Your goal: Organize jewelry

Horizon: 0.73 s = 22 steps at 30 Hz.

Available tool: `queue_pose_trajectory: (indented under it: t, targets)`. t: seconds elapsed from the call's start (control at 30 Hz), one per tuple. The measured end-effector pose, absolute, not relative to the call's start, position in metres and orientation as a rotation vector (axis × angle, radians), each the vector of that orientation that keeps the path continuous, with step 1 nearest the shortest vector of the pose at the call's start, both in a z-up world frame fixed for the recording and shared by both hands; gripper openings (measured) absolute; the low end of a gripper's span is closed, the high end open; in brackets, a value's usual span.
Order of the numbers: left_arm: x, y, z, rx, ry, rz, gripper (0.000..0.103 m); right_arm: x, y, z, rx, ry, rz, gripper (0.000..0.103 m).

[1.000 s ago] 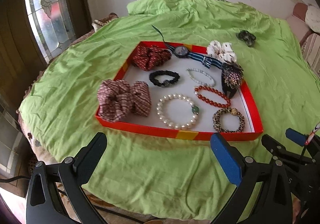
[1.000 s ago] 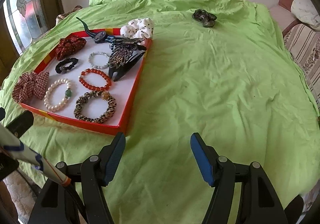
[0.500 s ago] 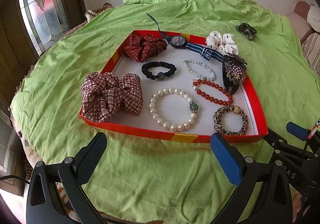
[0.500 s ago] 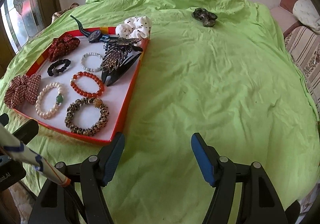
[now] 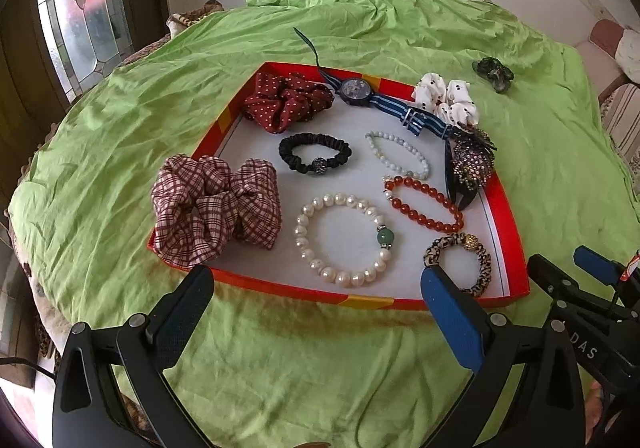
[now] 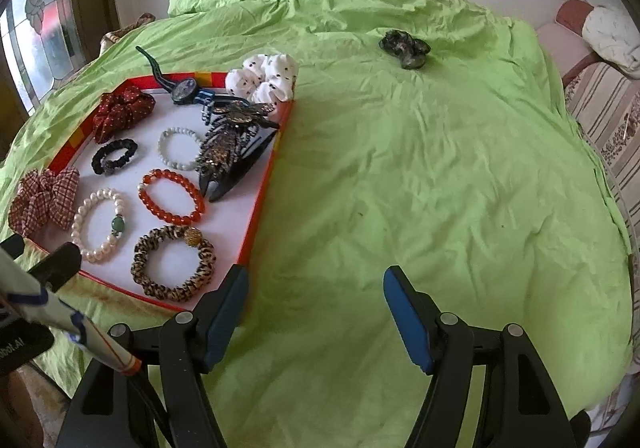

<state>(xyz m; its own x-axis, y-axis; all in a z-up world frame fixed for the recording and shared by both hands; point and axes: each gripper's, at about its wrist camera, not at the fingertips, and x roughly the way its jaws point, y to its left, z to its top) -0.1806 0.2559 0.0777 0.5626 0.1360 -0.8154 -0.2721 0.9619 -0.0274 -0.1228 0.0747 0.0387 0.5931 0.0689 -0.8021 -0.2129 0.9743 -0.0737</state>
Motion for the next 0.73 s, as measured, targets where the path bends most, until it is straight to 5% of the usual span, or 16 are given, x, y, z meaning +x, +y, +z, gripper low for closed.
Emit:
queue_pose_trajectory:
  t: [0.73]
  targets:
    - [-0.187,0.257,0.084,-0.165,0.931,0.254,0.103,-0.135,0.085,0.047,-0.189,0.882,0.189,0.076]
